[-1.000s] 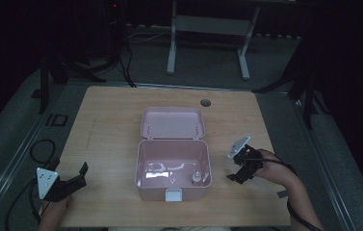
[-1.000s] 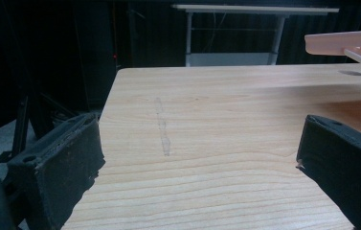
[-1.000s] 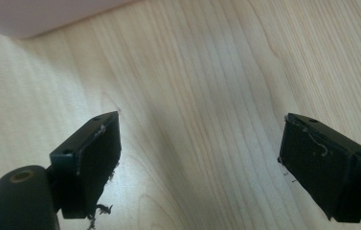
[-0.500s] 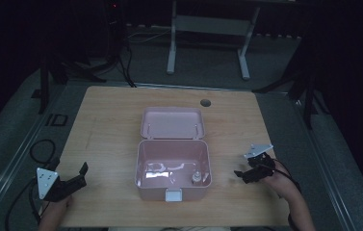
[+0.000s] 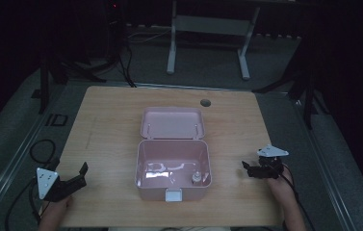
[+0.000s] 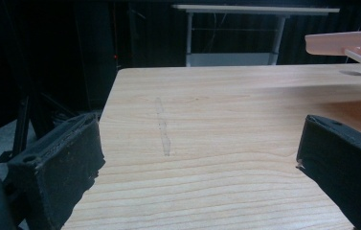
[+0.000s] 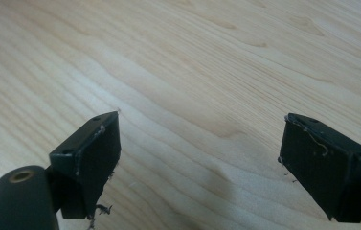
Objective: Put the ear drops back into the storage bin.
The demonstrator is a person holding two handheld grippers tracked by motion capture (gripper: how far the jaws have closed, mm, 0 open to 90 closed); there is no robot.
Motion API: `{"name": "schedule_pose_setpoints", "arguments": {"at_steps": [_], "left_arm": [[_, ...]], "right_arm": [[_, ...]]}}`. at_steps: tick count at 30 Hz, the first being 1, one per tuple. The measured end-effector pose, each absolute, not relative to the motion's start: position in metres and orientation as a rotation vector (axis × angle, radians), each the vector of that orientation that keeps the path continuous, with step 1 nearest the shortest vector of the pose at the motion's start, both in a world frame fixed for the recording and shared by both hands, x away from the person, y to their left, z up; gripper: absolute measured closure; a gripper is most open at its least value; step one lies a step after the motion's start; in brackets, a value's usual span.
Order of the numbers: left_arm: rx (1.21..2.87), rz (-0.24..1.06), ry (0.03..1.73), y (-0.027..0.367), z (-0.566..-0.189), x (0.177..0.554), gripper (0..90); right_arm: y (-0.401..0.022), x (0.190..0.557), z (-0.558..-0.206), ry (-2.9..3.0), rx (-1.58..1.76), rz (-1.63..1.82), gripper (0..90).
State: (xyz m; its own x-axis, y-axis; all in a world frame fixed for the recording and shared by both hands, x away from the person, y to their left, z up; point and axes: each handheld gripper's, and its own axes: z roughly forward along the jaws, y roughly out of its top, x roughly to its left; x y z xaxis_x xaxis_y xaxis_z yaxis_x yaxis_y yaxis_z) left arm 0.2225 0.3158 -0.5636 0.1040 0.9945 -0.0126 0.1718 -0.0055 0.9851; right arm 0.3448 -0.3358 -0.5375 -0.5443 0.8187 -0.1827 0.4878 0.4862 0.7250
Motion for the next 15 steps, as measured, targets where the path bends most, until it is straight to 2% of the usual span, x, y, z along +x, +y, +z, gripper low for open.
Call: {"name": "schedule_pose_setpoints", "arguments": {"at_steps": [15], "left_arm": [[1.378, 1.041, 1.256, 0.316, -0.564, 0.222, 1.9]], "right_arm": [[-0.350, 0.342, -0.542, 1.766, 1.334, 1.049, 13.4]]}}
